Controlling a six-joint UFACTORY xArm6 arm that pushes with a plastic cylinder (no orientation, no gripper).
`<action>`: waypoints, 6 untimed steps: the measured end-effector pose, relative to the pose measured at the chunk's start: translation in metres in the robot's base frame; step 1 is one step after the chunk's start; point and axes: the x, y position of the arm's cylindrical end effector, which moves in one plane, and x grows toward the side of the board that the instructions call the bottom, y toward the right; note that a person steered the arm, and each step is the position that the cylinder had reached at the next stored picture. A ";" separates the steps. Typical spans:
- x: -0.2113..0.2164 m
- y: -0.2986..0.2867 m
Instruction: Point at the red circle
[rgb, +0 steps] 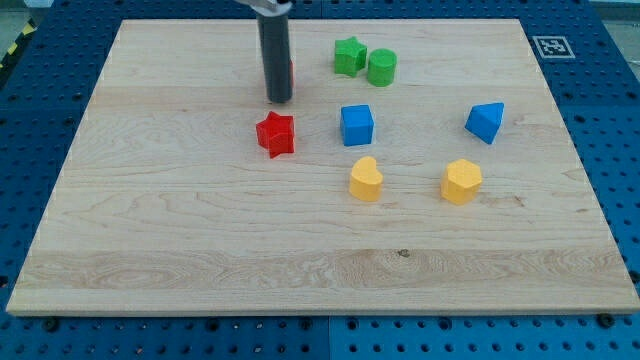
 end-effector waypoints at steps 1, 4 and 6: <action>-0.022 -0.023; -0.097 -0.021; -0.097 -0.033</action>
